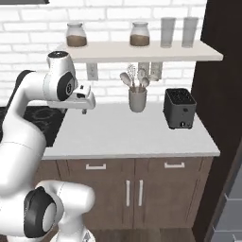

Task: Take a straw from the drawer in front and place it inside the glass cup on the dining counter.

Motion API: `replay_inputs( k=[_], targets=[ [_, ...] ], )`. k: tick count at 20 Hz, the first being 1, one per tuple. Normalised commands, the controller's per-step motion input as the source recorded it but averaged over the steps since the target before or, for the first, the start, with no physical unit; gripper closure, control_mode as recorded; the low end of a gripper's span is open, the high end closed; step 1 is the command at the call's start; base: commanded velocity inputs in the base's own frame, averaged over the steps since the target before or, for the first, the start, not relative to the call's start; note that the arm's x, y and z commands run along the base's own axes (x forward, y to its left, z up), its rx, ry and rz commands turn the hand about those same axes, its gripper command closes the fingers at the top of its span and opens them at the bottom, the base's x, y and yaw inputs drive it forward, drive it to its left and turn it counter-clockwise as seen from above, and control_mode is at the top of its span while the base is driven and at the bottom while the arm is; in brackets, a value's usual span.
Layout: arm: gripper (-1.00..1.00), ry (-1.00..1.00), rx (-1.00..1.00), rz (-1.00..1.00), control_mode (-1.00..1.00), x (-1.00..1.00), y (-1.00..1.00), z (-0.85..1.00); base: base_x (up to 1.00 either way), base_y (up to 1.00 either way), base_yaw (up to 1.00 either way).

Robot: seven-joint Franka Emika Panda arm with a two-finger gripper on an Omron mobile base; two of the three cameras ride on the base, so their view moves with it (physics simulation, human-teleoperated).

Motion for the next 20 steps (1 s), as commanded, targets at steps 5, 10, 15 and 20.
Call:
replay_inputs(
  k=[5, 10, 15, 20],
  targets=[
    [-1.00, 0.00, 0.00, 0.00, 1.00, 0.00, 0.00, 0.00, 0.04, 0.67, -0.67],
    [-1.00, 0.00, 0.00, 0.00, 1.00, 0.00, 0.00, 0.00, 0.07, 0.63, -0.68],
    [-1.00, 0.00, 0.00, 0.00, 1.00, 0.00, 0.00, 0.00, 0.02, 0.66, -0.66],
    [-1.00, 0.00, 0.00, 0.00, 1.00, 0.00, 0.00, 0.00, 0.00, 0.73, -0.61]
  ],
)
